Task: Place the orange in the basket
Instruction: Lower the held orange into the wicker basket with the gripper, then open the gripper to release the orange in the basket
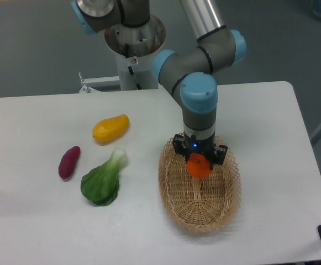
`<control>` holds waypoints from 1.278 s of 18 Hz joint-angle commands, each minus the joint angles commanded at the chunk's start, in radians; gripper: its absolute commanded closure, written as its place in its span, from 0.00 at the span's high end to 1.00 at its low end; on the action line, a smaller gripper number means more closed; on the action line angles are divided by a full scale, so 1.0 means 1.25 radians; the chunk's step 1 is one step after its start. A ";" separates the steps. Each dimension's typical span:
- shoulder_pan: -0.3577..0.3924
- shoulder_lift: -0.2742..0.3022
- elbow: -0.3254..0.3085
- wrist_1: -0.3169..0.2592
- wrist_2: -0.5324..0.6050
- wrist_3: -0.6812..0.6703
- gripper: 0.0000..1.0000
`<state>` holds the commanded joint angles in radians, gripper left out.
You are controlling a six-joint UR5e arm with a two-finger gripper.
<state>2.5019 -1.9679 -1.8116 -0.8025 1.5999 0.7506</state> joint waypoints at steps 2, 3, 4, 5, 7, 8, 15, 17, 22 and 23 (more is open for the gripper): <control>-0.001 -0.015 0.001 0.041 -0.005 -0.074 0.70; -0.002 -0.014 0.001 0.041 -0.006 -0.080 0.70; -0.002 -0.015 0.001 0.042 -0.007 -0.081 0.71; -0.002 -0.016 0.000 0.042 -0.007 -0.083 0.72; -0.002 -0.019 -0.001 0.041 -0.009 -0.078 0.72; -0.002 -0.019 0.001 0.039 -0.007 -0.077 0.72; -0.004 -0.020 0.009 0.039 -0.007 -0.072 0.91; -0.004 -0.020 0.011 0.038 -0.007 -0.070 1.00; -0.002 -0.006 0.051 0.036 -0.005 -0.072 1.00; -0.004 0.000 0.064 0.035 -0.002 -0.072 1.00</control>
<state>2.4973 -1.9682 -1.7320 -0.7593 1.5968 0.6611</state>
